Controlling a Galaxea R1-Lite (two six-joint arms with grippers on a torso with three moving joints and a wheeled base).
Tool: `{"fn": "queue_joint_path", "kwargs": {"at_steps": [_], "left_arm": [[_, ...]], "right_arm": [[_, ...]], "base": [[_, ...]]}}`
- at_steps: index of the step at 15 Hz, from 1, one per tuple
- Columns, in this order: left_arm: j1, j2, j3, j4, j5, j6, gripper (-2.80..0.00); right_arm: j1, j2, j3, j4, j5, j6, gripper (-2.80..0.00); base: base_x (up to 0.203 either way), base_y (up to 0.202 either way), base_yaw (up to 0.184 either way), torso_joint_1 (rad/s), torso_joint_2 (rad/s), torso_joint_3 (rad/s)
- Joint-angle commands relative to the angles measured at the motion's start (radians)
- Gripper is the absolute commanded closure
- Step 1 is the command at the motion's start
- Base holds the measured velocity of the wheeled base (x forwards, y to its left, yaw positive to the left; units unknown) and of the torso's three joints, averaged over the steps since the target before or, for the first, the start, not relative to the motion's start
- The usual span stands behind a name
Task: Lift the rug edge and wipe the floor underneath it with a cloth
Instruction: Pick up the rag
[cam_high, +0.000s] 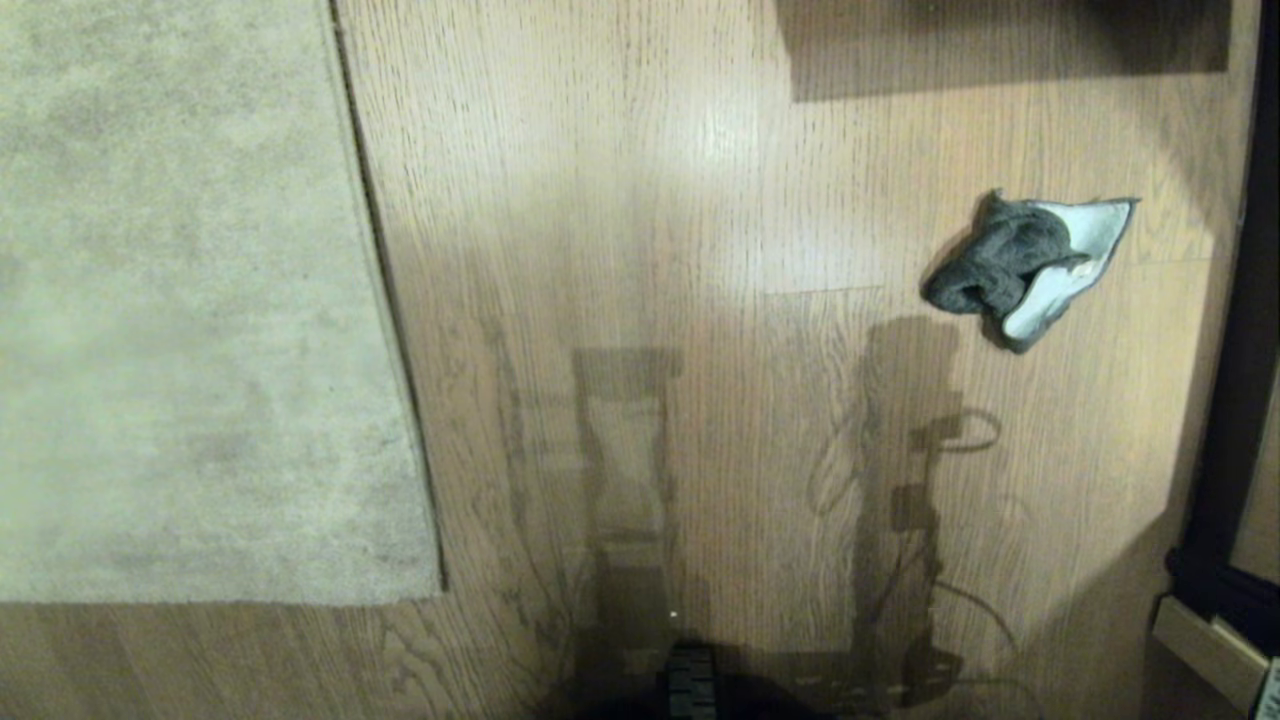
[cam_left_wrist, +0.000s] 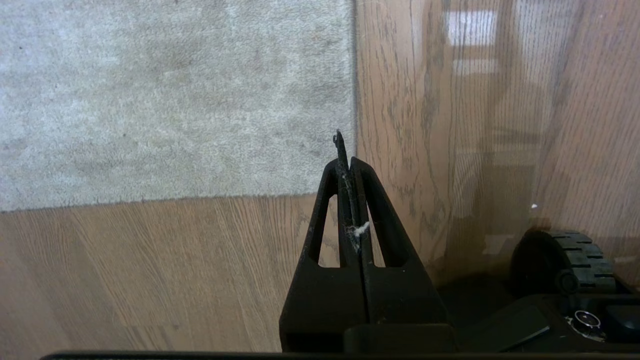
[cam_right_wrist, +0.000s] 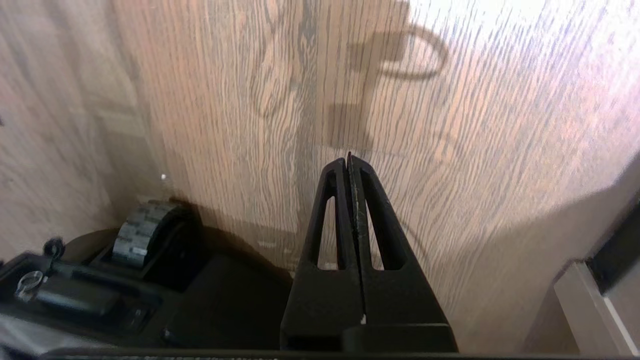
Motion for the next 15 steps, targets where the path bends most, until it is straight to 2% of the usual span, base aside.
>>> {"fn": "queue_joint_path", "kwargs": {"at_steps": [1,2,5,10,13,15], "left_arm": [[0.000,0.002,0.000,0.000,0.000,0.000,0.00],[-0.001,0.002,0.000,0.000,0.000,0.000,0.00],[0.000,0.002,0.000,0.000,0.000,0.000,0.00],[-0.002,0.002,0.000,0.000,0.000,0.000,0.00],[0.000,0.002,0.000,0.000,0.000,0.000,0.00],[0.000,0.002,0.000,0.000,0.000,0.000,0.00]], "right_arm": [[0.000,0.119,-0.004,-0.085,0.001,-0.001,0.00],[-0.001,0.155,-0.010,-0.149,0.001,0.000,-2.80],[0.000,0.236,-0.026,-0.303,0.014,0.048,-2.80],[0.003,0.338,-0.069,-0.355,0.026,0.071,-2.80],[0.032,0.409,-0.122,-0.403,0.026,0.148,-2.80],[0.036,0.451,-0.167,-0.405,0.025,0.167,-2.80]], "base": [[0.000,0.000,0.000,0.000,0.00,0.000],[0.000,0.000,0.000,0.000,0.00,0.000],[0.000,0.000,0.000,0.000,0.00,0.000],[0.000,0.000,0.000,0.000,0.00,0.000],[0.000,0.000,0.000,0.000,0.00,0.000],[0.000,0.000,0.000,0.000,0.00,0.000]]}}
